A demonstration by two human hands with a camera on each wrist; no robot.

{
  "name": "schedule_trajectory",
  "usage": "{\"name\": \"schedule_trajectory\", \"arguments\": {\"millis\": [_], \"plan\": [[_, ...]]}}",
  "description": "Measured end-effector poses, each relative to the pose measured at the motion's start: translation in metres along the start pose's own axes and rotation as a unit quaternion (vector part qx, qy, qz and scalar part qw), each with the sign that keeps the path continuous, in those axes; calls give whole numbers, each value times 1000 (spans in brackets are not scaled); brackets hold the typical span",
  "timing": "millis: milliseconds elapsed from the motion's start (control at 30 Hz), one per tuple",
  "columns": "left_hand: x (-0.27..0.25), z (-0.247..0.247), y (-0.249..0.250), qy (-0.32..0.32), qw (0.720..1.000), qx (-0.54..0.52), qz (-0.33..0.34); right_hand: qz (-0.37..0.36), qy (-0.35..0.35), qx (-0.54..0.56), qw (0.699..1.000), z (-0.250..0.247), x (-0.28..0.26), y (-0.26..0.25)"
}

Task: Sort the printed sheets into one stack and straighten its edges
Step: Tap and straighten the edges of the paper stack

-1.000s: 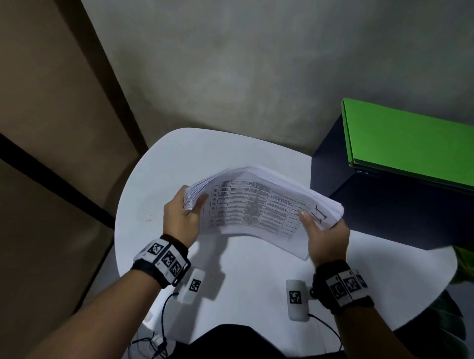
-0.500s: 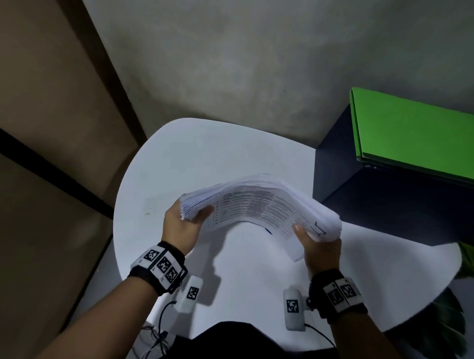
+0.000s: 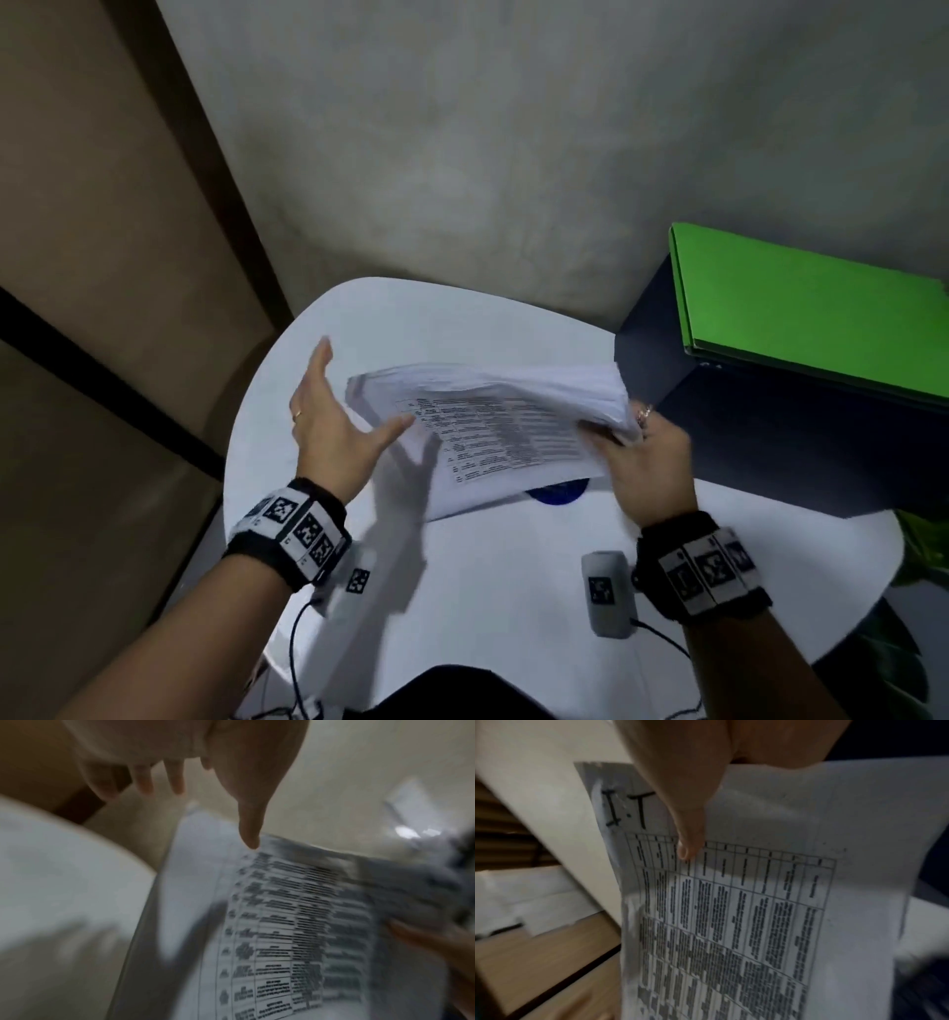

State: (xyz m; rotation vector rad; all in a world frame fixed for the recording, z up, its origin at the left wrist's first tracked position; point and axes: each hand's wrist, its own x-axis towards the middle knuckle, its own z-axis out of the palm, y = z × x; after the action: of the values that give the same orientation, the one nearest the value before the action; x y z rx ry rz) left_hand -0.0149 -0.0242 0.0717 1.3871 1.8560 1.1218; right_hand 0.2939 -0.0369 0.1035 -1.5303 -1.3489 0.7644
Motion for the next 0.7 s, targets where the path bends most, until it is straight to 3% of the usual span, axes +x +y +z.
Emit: {"name": "schedule_trajectory", "arguments": {"millis": [67,133,233,300,367,433,500,533,600,700], "plan": [[0,1,39,-50,978,128,156,-109,-15,-118,987,0,9,-25],[-3,6,73,-99,943,213,236,-191,-28,-185,963,2,14,-52],[3,8,92,-125,936,131,303,-252,-11,-217,943,4,18,-79],[6,7,90,-111,941,80,310,-269,61,-229,934,5,16,-79],[8,3,86,-78,956,41,279,-214,186,-227,932,7,10,-62],[10,-1,79,-68,971,-25,229,-113,244,-153,951,7,8,-43],[14,-7,72,-88,977,-112,160,7,166,16,986,12,11,-24],[16,-8,69,-98,975,-153,132,48,104,119,986,15,12,-19],[16,-6,66,-121,968,-198,97,105,6,261,960,19,13,-16],[11,3,70,-139,966,-201,84,88,9,210,974,26,10,-21]]}}
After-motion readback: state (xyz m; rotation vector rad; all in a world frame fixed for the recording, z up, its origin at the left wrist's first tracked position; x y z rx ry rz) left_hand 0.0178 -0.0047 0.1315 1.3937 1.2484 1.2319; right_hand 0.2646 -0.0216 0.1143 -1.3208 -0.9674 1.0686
